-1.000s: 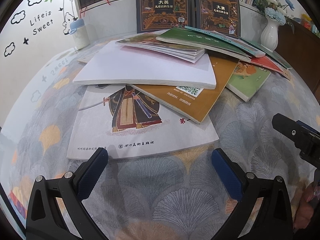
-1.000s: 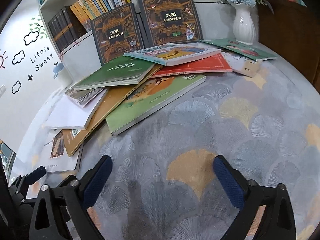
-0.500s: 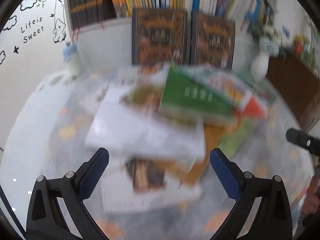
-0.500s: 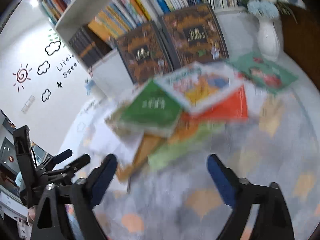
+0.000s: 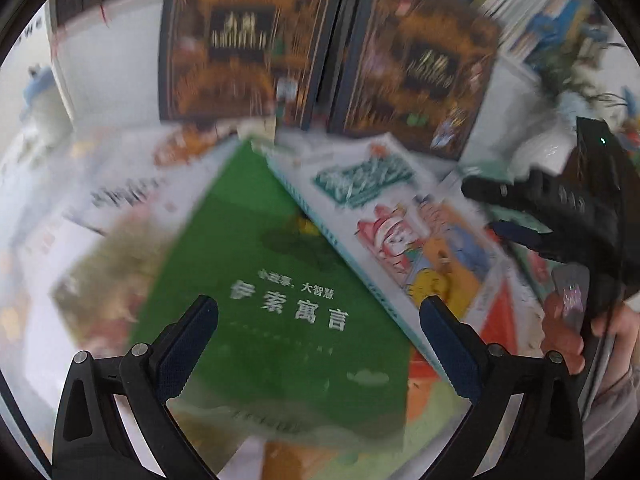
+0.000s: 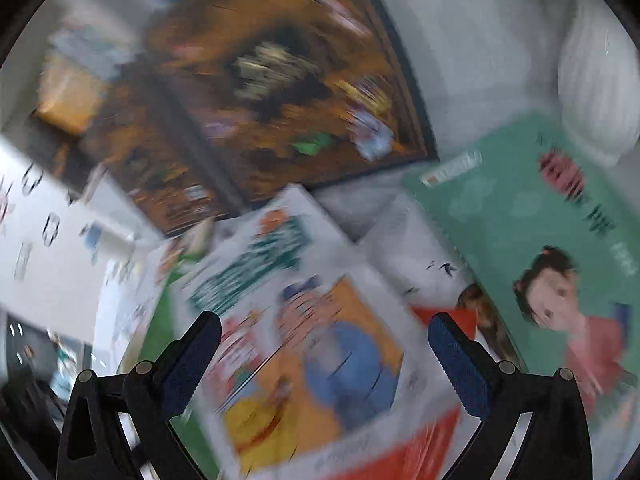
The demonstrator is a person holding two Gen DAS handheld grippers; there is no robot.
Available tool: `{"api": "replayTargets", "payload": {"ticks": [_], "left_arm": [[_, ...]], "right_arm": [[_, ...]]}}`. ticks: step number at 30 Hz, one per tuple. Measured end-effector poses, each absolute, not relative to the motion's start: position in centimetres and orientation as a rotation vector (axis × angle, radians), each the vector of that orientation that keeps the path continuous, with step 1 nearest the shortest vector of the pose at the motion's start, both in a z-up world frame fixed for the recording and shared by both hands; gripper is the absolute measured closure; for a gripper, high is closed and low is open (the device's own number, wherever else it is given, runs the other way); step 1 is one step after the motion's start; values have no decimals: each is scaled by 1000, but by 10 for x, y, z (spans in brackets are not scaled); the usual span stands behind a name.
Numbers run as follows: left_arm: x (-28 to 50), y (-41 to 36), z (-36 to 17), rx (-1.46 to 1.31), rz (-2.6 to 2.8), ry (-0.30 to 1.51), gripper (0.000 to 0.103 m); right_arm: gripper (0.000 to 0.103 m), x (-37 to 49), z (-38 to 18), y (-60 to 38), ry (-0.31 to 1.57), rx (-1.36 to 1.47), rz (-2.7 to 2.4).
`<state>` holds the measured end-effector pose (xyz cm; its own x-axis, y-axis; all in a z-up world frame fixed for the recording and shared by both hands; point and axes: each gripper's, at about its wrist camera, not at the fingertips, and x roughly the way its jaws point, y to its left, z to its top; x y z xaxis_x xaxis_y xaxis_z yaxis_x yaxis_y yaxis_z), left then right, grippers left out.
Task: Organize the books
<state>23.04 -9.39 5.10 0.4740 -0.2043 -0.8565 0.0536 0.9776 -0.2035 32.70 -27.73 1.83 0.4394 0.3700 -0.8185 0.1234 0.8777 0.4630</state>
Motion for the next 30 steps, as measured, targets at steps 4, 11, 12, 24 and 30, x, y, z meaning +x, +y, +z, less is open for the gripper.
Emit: {"api": "replayTargets", "payload": {"ticks": [4, 11, 12, 24, 30], "left_arm": [[233, -104, 44, -84, -147, 1015, 3], [234, -103, 47, -70, -227, 1031, 3], [231, -104, 47, -46, -251, 1031, 3], [186, -65, 58, -5, -359, 1059, 4], [115, -26, 59, -23, -441, 1095, 4]], "right_arm": [[0, 341, 9, -271, 1112, 495, 224], [0, 305, 27, -224, 1148, 367, 398], [0, 300, 27, -219, 1150, 378, 435], [0, 238, 39, -173, 1187, 439, 451], [0, 170, 37, -142, 1240, 433, 524]]}}
